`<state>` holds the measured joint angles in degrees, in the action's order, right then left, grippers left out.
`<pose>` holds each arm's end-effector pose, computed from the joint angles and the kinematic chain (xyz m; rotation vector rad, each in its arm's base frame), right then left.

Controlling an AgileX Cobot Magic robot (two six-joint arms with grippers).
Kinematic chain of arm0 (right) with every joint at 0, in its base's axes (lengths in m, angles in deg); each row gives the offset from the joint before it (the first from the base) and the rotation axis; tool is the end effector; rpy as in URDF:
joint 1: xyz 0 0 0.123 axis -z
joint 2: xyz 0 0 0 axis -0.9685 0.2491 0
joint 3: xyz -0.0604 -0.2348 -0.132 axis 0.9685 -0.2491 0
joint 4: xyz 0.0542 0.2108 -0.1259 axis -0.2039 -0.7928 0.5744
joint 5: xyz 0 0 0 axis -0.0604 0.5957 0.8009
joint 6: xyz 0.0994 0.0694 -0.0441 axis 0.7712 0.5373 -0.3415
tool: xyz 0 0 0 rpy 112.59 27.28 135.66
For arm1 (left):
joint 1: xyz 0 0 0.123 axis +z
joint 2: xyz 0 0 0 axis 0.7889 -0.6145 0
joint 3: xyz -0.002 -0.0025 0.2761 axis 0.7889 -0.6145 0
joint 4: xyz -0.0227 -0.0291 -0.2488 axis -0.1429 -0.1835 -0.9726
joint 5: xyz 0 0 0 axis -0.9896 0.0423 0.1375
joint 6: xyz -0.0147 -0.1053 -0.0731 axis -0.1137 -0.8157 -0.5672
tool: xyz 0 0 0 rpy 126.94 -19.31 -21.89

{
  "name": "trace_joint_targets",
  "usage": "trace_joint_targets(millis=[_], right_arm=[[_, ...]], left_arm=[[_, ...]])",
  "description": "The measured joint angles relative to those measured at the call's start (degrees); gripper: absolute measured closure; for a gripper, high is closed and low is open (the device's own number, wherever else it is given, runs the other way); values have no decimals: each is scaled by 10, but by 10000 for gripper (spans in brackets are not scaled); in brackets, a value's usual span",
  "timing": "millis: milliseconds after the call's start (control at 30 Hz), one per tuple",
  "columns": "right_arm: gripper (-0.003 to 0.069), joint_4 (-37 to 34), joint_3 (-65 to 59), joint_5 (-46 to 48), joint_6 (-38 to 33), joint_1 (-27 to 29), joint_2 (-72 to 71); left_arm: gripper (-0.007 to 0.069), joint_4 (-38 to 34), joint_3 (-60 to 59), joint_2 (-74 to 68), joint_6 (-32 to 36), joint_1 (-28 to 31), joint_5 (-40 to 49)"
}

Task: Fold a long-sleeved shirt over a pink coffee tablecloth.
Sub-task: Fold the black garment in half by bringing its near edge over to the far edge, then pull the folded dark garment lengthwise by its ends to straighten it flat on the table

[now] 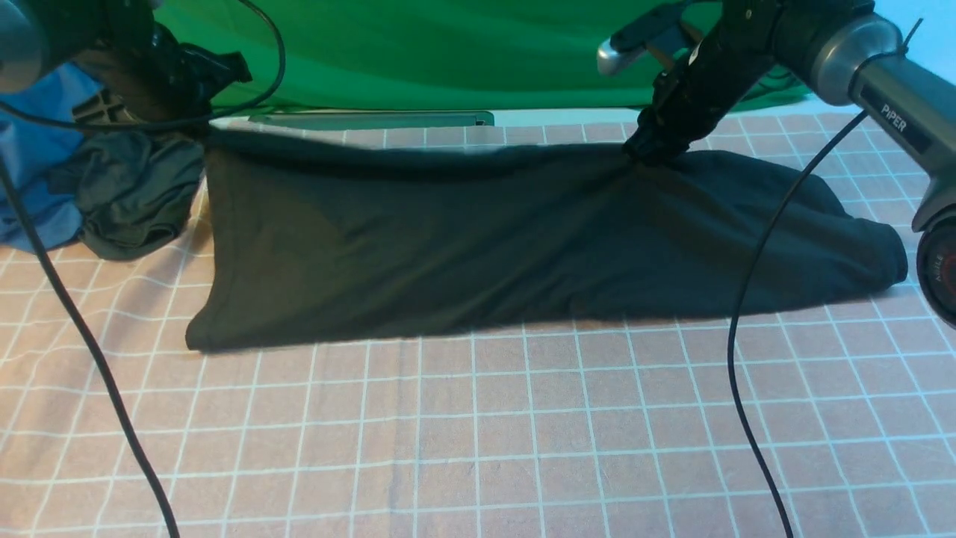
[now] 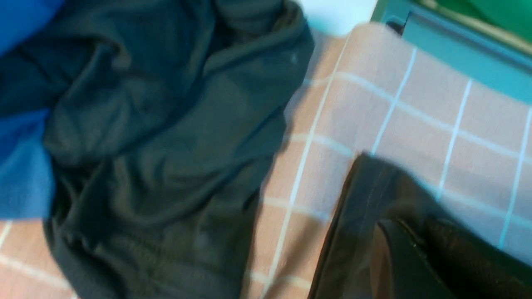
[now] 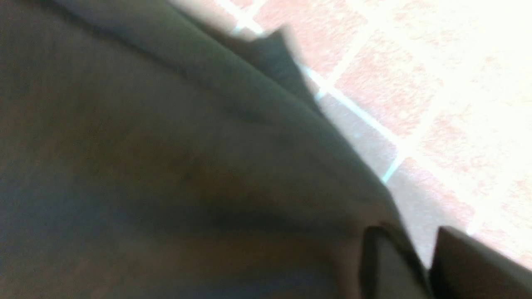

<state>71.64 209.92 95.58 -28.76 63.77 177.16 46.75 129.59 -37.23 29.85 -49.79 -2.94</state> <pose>0.5388 0.1250 0.1687 -0.8048 2.4645 0.0516 0.4927 0.0354 0.2174 -0.5044 2.4140 0.0240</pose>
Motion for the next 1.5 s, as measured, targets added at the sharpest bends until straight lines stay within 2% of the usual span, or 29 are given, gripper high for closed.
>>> trace_joint_targets(millis=[100, 133, 200, 267, 300, 367, 400, 433, 500, 567, 733, 800, 867, 933, 967, 1033, 1133, 1233, 1367, 1433, 1500], right_arm=[[283, 13, 0, 6, 25, 0, -14], [269, 24, 0, 12, 39, 0, -23], [265, 59, 0, 38, 69, 1, -48], [288, 85, 0, 64, 88, 2, -67], [324, 105, 0, 88, 95, 3, -80], [474, 122, 0, 115, 107, 11, -106], [474, 122, 0, 116, 107, 12, -109], [549, 122, -2, 120, 119, 20, -120], [616, 118, -14, 124, 148, 39, -136], [624, 100, -37, 124, 163, 65, -150], [620, 64, -132, 128, 191, 115, -186], [611, 64, -157, 128, 196, 125, -193], [566, 59, -200, 130, 208, 141, -201], [483, 59, -236, 131, 218, 153, -202], [475, 59, -239, 131, 219, 155, -202], [373, 61, -269, 132, 221, 165, -202], [280, 64, -293, 132, 221, 167, -202], [249, 64, -302, 132, 222, 167, -202], [237, 58, -303, 127, 232, 166, -203], [235, 57, -303, 128, 229, 166, -203], [235, 57, -303, 129, 225, 166, -203]], left_arm=[[408, 20, 2, 1, 0, 0, -19], [372, 26, 7, 1, 0, 0, -13], [319, 27, 18, 4, 1, 0, 17], [307, 16, 24, 14, 16, 0, 60], [313, 1, 25, 19, 31, 0, 80], [405, -48, 25, 34, 77, 0, 132], [405, -53, 25, 36, 81, 0, 136], [485, -86, 19, 47, 107, -1, 153], [571, -128, -8, 67, 135, -4, 159], [605, -152, -62, 95, 147, -10, 152], [614, -158, -202, 149, 153, -29, 104], [614, -158, -231, 156, 153, -32, 94], [614, -158, -284, 158, 154, -36, 64], [614, -154, -321, 154, 155, -36, 36], [614, -153, -327, 153, 155, -36, 31], [614, -150, -351, 146, 155, -36, 9], [613, -150, -359, 140, 155, -36, -5], [612, -151, -358, 140, 154, -36, 0], [612, -151, -337, 140, 134, -36, 54], [611, -124, -335, 140, 114, -37, 80], [611, -77, -335, 140, 61, -37, 99]])
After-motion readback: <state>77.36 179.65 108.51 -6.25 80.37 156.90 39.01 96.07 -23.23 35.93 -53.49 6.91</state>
